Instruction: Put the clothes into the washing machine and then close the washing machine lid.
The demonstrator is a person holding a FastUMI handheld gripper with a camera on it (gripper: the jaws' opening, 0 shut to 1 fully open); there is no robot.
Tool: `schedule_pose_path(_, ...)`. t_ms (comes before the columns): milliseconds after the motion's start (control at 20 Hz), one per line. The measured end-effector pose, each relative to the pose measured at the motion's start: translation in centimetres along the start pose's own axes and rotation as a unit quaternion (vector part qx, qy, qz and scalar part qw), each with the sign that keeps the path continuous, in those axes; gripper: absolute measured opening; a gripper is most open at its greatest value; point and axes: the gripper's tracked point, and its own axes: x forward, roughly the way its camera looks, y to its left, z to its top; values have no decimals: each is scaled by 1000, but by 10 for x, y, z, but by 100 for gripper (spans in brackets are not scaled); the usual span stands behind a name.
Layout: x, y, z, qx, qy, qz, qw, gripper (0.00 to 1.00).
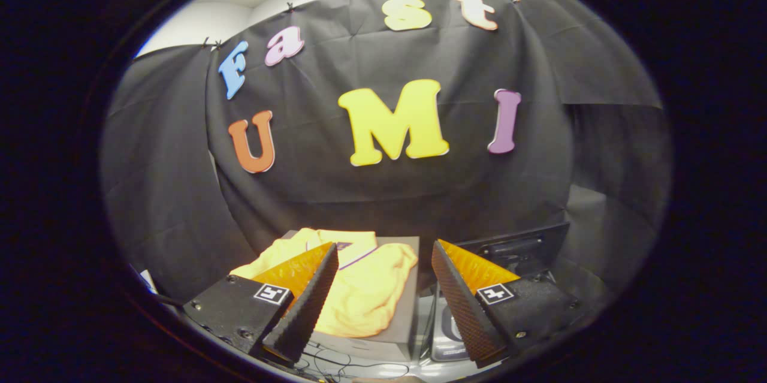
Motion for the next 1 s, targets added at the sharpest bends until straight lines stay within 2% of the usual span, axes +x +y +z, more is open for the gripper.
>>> schedule_pose_path(250, 66, 64, -31, 2, 55, 20, 998, 98)
schedule_pose_path(450, 109, 92, -62, 8, 101, 13, 995, 98)
schedule_pose_path(850, 153, 103, -138, 25, 203, -32, 978, 97)
schedule_pose_path(1000, 155, 100, -139, -11, 191, -48, 980, 97)
